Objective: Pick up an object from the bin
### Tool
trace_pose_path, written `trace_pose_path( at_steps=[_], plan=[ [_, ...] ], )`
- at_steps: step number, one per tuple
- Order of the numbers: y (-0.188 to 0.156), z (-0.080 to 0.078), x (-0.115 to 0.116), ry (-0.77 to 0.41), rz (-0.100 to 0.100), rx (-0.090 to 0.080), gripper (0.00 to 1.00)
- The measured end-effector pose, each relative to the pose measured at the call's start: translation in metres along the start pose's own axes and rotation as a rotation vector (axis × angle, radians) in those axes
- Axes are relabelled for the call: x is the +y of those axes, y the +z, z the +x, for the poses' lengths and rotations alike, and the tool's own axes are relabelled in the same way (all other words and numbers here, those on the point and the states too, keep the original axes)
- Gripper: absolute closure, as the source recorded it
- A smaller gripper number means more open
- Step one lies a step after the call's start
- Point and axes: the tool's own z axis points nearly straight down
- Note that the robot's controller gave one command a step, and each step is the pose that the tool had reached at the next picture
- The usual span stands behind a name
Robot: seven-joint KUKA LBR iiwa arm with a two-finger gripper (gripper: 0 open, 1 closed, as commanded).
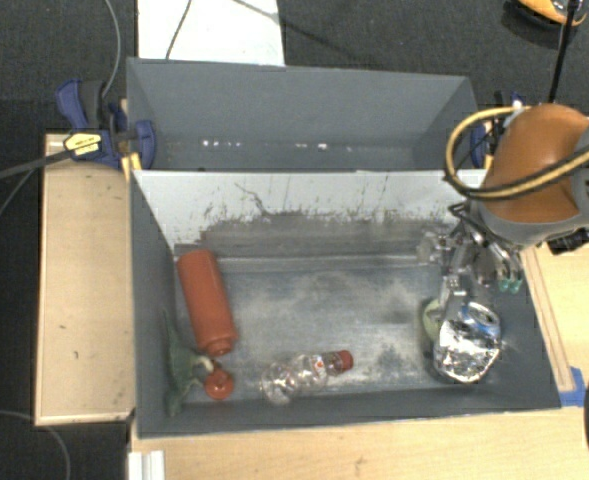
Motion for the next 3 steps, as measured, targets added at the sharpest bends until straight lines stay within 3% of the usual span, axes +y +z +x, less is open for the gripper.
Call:
trace_pose_path(
  at_steps=[1,2,3],
  plan=[
    [-0.005,-0.002,0.000,-0.002,0.001,-0.008,0.00],
    [0.026,0.022,-0.023,-0.060,0.000,-0.012,0.00],
    [0.057,0.025,-0.040,-0.086,-0.003,-0.013,1.00]
  ],
)
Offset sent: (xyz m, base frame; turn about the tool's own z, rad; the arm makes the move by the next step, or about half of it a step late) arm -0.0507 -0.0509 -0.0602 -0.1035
